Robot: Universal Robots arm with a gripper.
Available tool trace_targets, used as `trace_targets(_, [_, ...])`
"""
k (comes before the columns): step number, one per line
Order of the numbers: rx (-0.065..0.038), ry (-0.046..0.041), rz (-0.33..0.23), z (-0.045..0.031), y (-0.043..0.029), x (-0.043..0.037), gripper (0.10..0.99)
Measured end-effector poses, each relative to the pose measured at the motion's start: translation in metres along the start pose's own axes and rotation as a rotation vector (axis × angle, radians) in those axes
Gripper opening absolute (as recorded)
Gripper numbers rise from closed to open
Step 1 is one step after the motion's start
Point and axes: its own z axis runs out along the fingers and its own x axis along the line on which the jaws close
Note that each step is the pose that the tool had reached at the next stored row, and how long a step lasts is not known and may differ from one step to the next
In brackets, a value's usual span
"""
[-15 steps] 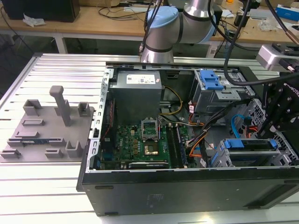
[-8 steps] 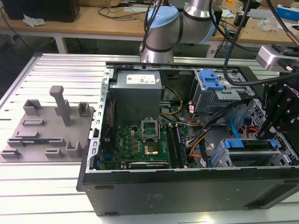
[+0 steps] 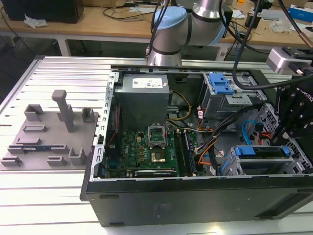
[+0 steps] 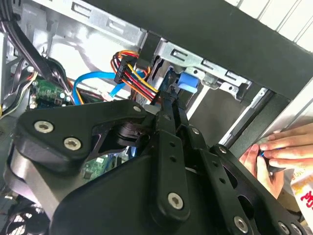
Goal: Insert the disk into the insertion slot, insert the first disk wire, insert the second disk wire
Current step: 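Insert the first disk wire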
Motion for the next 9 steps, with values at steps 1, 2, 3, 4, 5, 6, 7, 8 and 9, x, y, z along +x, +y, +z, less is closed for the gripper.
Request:
trace_targets(1, [0.001, 0.0008, 0.0, 0.0, 0.0, 0.0, 0.165])
trace_targets(2, [0.001, 0.0017, 0.0, 0.0, 0.0, 0.0, 0.165])
trace_targets(3, [0.001, 0.0018, 0.0, 0.0, 0.0, 0.0, 0.165])
trace_targets(4, [0.001, 0.0018, 0.0, 0.0001, 0.0001, -0.0001, 0.165])
trace_targets(5, [0.001, 0.0018, 0.0, 0.0, 0.0013, -0.0001, 0.165])
trace_targets(6, [0.001, 0.0017, 0.0, 0.0001, 0.0023, 0.0, 0.165])
trace_targets(7, [0.001, 0.0018, 0.0, 0.0001, 0.0035, 0.0002, 0.165])
trace_targets(8, [0.001, 0.0018, 0.0, 0.0001, 0.005, 0.0003, 0.165])
trace_targets(9, [0.001, 0.0018, 0.0, 0.0001, 0.0054, 0.0004, 0.165])
